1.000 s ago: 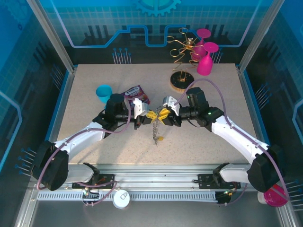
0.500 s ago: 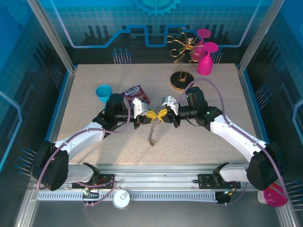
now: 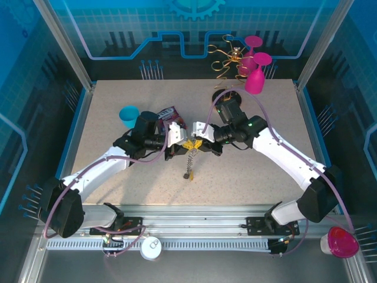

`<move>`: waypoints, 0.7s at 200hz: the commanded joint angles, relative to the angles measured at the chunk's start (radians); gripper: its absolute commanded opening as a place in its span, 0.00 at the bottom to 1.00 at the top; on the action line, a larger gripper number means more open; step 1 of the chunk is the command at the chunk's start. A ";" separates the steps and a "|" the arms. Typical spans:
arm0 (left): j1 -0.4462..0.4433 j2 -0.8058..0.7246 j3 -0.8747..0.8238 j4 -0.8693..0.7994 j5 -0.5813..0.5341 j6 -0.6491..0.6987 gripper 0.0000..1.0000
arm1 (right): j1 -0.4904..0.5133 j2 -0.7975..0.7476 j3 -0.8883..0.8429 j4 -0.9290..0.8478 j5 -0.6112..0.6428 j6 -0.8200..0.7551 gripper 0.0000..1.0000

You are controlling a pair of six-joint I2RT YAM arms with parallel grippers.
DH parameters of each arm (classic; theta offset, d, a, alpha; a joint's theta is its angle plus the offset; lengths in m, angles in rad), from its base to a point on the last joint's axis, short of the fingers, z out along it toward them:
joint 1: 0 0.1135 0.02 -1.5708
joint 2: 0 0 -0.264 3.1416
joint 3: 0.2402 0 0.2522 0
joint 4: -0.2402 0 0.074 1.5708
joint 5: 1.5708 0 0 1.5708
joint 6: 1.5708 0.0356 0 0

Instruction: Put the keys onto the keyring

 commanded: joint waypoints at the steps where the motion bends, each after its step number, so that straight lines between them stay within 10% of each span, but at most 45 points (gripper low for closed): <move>1: -0.010 0.006 0.035 -0.043 -0.018 0.047 0.00 | 0.032 -0.011 0.027 -0.041 -0.062 -0.039 0.00; 54: -0.009 -0.036 -0.035 0.097 -0.004 -0.015 0.00 | -0.069 -0.136 -0.194 0.258 -0.146 0.251 0.32; 140: -0.010 -0.052 -0.091 0.252 -0.002 -0.142 0.00 | -0.068 -0.147 -0.312 0.390 -0.112 0.356 0.38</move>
